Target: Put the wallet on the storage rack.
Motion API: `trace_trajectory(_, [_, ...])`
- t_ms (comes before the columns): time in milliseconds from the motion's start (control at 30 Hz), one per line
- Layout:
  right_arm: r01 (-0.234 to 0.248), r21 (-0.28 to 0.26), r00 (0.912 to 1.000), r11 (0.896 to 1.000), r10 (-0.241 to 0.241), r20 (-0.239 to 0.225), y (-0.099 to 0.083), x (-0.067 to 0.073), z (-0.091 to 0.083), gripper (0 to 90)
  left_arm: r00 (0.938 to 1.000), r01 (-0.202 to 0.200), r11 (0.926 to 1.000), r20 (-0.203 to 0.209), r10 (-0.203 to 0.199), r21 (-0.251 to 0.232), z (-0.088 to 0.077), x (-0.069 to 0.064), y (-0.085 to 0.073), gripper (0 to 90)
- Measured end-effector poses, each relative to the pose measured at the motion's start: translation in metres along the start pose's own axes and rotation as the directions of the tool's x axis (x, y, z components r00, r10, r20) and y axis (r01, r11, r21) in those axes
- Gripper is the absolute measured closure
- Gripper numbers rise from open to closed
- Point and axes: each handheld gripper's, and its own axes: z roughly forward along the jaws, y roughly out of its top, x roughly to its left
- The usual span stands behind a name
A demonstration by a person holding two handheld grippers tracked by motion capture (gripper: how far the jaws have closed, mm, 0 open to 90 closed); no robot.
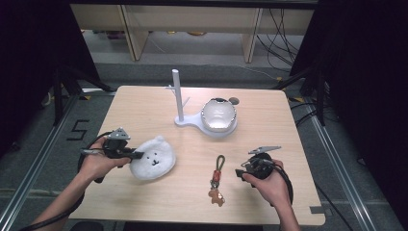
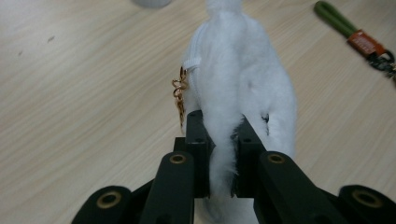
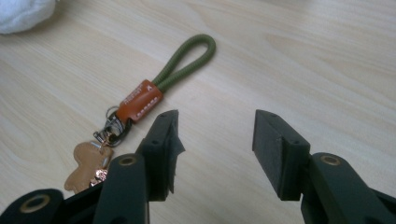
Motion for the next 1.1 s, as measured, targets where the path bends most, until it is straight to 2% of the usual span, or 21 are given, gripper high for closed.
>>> trace_trajectory(100, [0.009, -0.046, 0.9999, 0.999, -0.01, -0.012, 0.004, 0.002, 0.0, 51.3, 0.9987, -0.048, 0.9984, 0.018, 0.048, -0.031, 0.0, -0.013, 0.012, 80.1])
trace_trajectory(133, [-0.015, -0.056, 0.9997, 0.998, 0.014, -0.019, 0.004, 0.004, 0.001, 51.3, 0.9977, -0.064, 0.9971, 0.02, 0.065, -0.039, 0.0, -0.016, 0.015, 80.1])
trace_trajectory(167, [-0.015, -0.056, 0.9997, 0.998, 0.014, -0.019, 0.004, 0.004, 0.001, 51.3, 0.9977, -0.064, 0.9971, 0.02, 0.065, -0.039, 0.0, -0.016, 0.015, 80.1])
trace_trajectory(200, [-0.013, -0.054, 0.9996, 0.998, 0.012, -0.026, 0.008, 0.006, -0.001, 51.2, 0.9953, -0.09, 0.9947, 0.029, 0.092, -0.05, 0.001, -0.023, 0.021, 80.0])
trace_trajectory(267, [-0.042, -0.049, 0.9985, 0.998, 0.041, -0.037, 0.008, 0.01, -0.002, 51.2, 0.9942, -0.1, 0.9934, 0.035, 0.102, -0.056, 0.002, -0.026, 0.024, 80.0])
trace_trajectory(300, [-0.003, -0.094, 0.9991, 0.996, -0.001, -0.043, 0.01, 0.008, 0.001, 51.1, 0.992, -0.118, 0.9915, 0.04, 0.12, -0.055, 0.002, -0.03, 0.028, 80.0])
trace_trajectory(333, [-0.002, -0.069, 0.9993, 0.998, 0.0, -0.038, 0.014, 0.011, -0.002, 50.9, 0.989, -0.135, 0.9889, 0.052, 0.138, -0.062, 0.005, -0.035, 0.033, 79.9])
trace_trajectory(367, [0.017, -0.094, 0.9981, 0.995, -0.022, -0.057, 0.016, 0.011, 0.0, 50.8, 0.989, -0.135, 0.9889, 0.052, 0.138, -0.062, 0.005, -0.035, 0.033, 80.0])
trace_trajectory(433, [0.01, -0.091, 0.9989, 0.996, -0.014, -0.045, 0.017, 0.014, -0.001, 50.7, 0.9855, -0.157, 0.9857, 0.056, 0.161, -0.062, 0.008, -0.041, 0.038, 79.9])
trace_trajectory(467, [0.05, -0.122, 0.9966, 0.991, -0.057, -0.059, 0.022, 0.015, 0.0, 50.3, 0.981, -0.179, 0.982, 0.064, 0.183, -0.059, 0.012, -0.047, 0.042, 79.9])
trace_trajectory(500, [0.037, -0.113, 0.9967, 0.993, -0.045, -0.068, 0.024, 0.018, 0.0, 49.8, 0.9799, -0.181, 0.9811, 0.072, 0.186, -0.069, 0.015, -0.05, 0.044, 79.9])
trace_trajectory(533, [0.064, -0.125, 0.995, 0.99, -0.073, -0.069, 0.026, 0.019, 0.001, 49.5, 0.9754, -0.203, 0.9775, 0.076, 0.207, -0.059, 0.017, -0.053, 0.046, 79.9])
trace_trajectory(567, [0.064, -0.125, 0.995, 0.99, -0.073, -0.069, 0.026, 0.019, 0.001, 49.5, 0.9754, -0.203, 0.9775, 0.076, 0.207, -0.059, 0.017, -0.053, 0.046, 79.9])
trace_trajectory(600, [0.051, -0.123, 0.9932, 0.991, -0.063, -0.098, 0.03, 0.026, 0.003, 49.2, 0.9695, -0.225, 0.9727, 0.086, 0.23, -0.056, 0.021, -0.059, 0.05, 79.8])
trace_trajectory(633, [0.077, -0.122, 0.9921, 0.99, -0.088, -0.09, 0.033, 0.027, 0.003, 49.1, 0.9658, -0.238, 0.9696, 0.092, 0.242, -0.059, 0.022, -0.061, 0.052, 79.8])
trace_trajectory(733, [0.093, -0.116, 0.9885, 0.989, -0.106, -0.108, 0.038, 0.033, 0.004, 48.9, 0.9604, -0.255, 0.9649, 0.1, 0.26, -0.064, 0.027, -0.067, 0.056, 79.8])
trace_trajectory(767, [0.057, -0.121, 0.9919, 0.991, -0.07, -0.106, 0.039, 0.036, 0.007, 48.8, 0.9604, -0.255, 0.9649, 0.1, 0.26, -0.064, 0.027, -0.067, 0.056, 79.8])
trace_trajectory(867, [0.124, -0.138, 0.983, 0.983, -0.141, -0.118, 0.043, 0.037, 0.011, 48.2, 0.9536, -0.276, 0.9592, 0.107, 0.281, -0.061, 0.031, -0.073, 0.059, 79.8])
trace_trajectory(900, [0.108, -0.131, 0.9843, 0.986, -0.124, -0.125, 0.044, 0.039, 0.01, 48.1, 0.949, -0.288, 0.9556, 0.115, 0.294, -0.062, 0.033, -0.076, 0.061, 79.8])
trace_trajectory(1067, [0.105, -0.121, 0.9797, 0.987, -0.124, -0.158, 0.049, 0.045, 0.012, 47.1, 0.9412, -0.3, 0.9506, 0.138, 0.309, -0.081, 0.039, -0.085, 0.065, 79.8])
trace_trajectory(1100, [0.127, -0.128, 0.9753, 0.984, -0.148, -0.164, 0.052, 0.046, 0.014, 45.8, 0.9338, -0.321, 0.944, 0.14, 0.329, -0.075, 0.039, -0.088, 0.067, 79.7])
